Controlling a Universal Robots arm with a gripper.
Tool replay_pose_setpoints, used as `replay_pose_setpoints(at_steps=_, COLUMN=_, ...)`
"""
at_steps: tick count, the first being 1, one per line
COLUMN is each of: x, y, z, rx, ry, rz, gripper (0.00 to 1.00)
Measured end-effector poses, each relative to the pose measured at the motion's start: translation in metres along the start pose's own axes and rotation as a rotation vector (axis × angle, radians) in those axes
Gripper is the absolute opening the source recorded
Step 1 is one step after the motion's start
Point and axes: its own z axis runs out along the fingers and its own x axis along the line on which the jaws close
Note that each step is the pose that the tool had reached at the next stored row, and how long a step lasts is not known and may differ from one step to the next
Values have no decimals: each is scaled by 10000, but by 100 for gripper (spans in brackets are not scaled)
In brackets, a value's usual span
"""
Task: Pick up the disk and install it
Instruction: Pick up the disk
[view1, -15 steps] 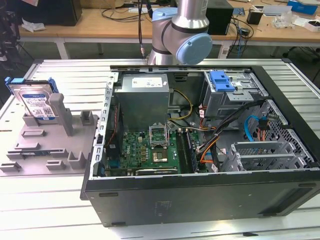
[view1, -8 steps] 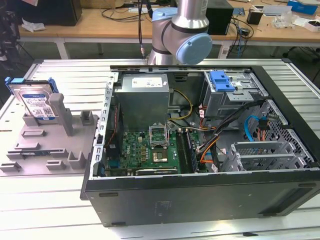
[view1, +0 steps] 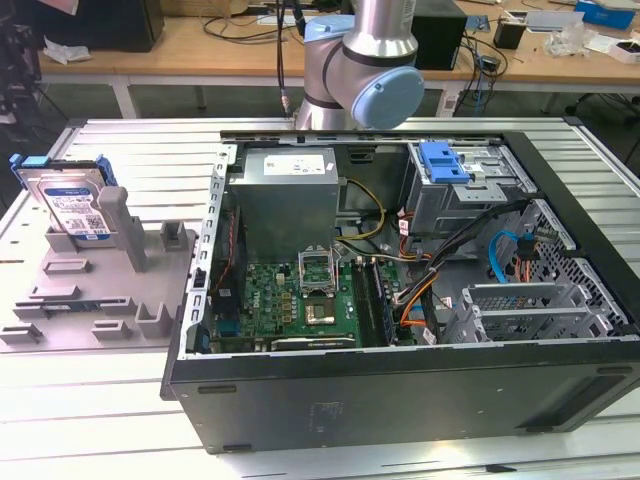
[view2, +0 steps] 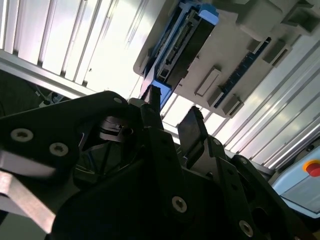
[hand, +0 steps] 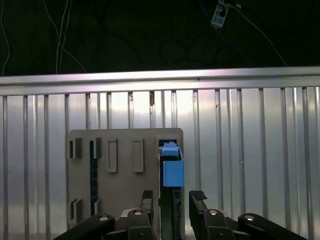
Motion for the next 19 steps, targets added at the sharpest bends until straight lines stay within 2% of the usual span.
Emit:
replay_pose_setpoints(at_steps=7, x=-53, y=34, z=34, rx=2, ry=4, rz=-92, gripper=42)
replay_pose_setpoints(at_steps=14, x=-59, y=61, z=69, rx=7, ry=10, rz=-221, gripper=42)
replay_pose_setpoints(at_steps=19, x=-60, y=60, z=99, rx=21, ry=22, rz=-533, gripper=42)
